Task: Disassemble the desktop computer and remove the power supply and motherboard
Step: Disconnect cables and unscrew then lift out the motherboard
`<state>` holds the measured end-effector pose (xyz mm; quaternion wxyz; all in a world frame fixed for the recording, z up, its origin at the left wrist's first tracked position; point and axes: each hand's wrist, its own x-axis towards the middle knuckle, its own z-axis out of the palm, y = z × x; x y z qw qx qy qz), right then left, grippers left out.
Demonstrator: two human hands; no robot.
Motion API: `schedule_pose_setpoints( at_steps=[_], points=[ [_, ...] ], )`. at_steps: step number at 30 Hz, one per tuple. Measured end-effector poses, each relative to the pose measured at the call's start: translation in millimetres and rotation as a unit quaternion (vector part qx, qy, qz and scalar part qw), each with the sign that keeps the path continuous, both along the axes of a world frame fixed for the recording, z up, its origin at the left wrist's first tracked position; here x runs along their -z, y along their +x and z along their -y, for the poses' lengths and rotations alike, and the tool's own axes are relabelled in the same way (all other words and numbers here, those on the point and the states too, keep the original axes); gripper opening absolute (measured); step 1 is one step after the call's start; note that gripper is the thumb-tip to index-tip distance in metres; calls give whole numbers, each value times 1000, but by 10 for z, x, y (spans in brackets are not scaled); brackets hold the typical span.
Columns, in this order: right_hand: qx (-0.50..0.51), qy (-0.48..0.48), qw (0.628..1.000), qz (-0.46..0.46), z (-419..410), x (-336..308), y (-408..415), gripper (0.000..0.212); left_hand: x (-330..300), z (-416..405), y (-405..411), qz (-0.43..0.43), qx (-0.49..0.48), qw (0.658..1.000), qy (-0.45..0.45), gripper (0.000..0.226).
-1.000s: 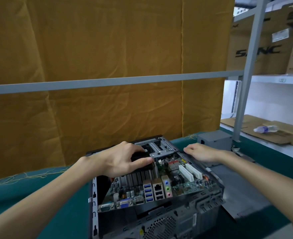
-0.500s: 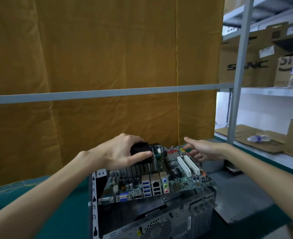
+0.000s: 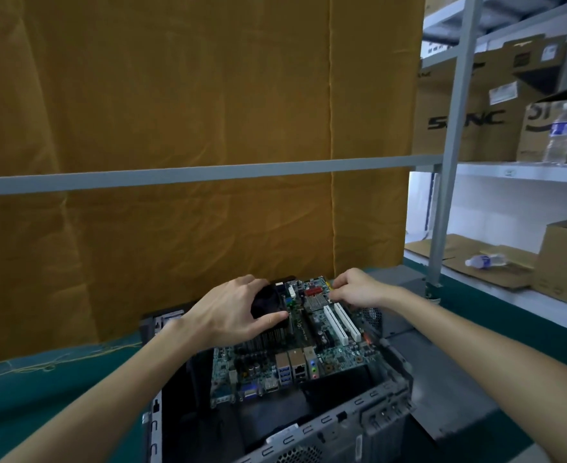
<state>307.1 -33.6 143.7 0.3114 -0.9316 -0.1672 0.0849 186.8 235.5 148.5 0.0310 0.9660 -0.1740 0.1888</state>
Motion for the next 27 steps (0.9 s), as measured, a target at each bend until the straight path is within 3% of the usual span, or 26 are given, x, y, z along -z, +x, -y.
schedule_pose_setpoints(
  at_steps=[3, 6, 12, 15, 18, 23, 27],
  points=[
    [-9, -47, 998, 50, -162, -20, -44, 38, 126, -23, 109, 0, -23, 1000, 8, 107],
    [-43, -31, 992, 112, -392, -64, -242, 38, 192, -35, 173, 14, -32, 999, -8, 107],
    [-116, -53, 990, 61, -891, -127, -719, 58, 219, -75, 189, -28, -44, 988, -145, 94],
    [-102, -122, 985, 60, -1087, -164, -818, 59, 238, -176, 141, -110, 15, 969, -221, 109],
    [-69, -186, 977, 73, -1243, -214, -868, 66, 243, -377, 59, -104, 28, 966, -233, 112],
    [-29, -289, 951, 105, -1561, -227, -940, 86, 343, -670, -121, -127, 15, 963, -236, 100],
    [-4, -285, 955, 78, -1662, -356, -919, 71, 417, -798, -226, -147, 24, 939, -311, 71]
  ],
)
